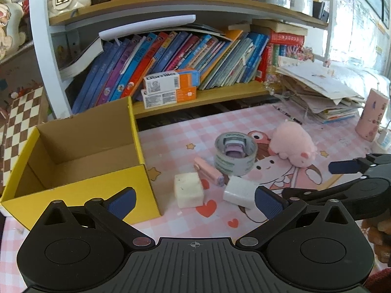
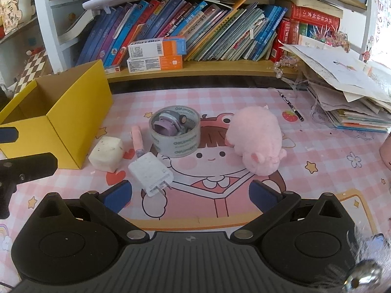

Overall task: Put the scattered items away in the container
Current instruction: 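Move the left tool toward the white foam block while the right tool approaches the pink pig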

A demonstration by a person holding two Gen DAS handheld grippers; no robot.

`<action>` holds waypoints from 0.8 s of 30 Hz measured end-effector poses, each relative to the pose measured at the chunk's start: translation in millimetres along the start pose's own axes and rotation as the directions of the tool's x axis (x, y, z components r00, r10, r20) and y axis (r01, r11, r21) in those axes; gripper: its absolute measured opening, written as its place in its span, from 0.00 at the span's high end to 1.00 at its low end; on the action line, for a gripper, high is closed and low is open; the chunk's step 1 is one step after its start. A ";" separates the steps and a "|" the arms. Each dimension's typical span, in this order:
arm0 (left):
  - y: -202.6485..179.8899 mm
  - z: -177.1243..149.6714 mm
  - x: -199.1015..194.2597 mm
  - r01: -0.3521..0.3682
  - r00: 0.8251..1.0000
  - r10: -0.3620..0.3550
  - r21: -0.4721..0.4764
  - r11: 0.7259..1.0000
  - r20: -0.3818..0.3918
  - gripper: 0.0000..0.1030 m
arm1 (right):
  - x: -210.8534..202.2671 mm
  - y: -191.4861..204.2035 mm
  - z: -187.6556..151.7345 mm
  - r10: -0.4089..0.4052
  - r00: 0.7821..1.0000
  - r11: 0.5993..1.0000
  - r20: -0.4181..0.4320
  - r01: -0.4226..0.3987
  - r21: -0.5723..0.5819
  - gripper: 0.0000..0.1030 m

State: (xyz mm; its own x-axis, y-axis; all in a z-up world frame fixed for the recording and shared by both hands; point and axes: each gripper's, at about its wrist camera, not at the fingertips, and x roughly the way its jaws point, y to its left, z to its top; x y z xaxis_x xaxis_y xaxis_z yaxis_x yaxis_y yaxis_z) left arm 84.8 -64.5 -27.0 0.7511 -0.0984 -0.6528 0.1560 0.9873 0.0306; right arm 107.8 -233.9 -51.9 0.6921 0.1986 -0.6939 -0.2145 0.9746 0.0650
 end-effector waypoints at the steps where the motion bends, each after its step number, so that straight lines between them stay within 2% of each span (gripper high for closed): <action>1: 0.0 0.0 1.2 -0.002 1.000 0.002 -0.002 1.000 -0.004 0.00 | 0.7 -1.1 0.1 0.001 1.000 1.000 0.000 -0.001 0.002 0.00; 10: -4.1 3.7 16.2 0.005 0.998 -0.004 0.004 1.000 -0.057 0.00 | 7.0 -16.1 1.6 0.004 1.000 1.000 0.003 -0.004 0.015 0.02; 19: -15.3 6.9 29.3 0.035 0.997 -0.032 0.043 0.998 -0.070 0.00 | 12.6 -22.8 0.9 0.022 1.000 1.000 -0.009 -0.022 0.022 0.13; 24: -16.5 6.2 37.1 0.039 0.996 -0.035 0.048 0.998 -0.081 0.11 | 20.7 -22.7 0.0 0.036 0.999 0.999 -0.032 -0.036 0.017 0.20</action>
State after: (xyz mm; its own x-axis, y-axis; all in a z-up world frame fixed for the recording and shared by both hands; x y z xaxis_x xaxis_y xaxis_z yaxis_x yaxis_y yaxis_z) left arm 114.0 -85.2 -47.0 0.6910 -0.1228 -0.7123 0.2162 0.9754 0.0417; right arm 127.0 -252.0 -67.8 0.6614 0.2304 -0.7137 -0.2271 0.9685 0.1021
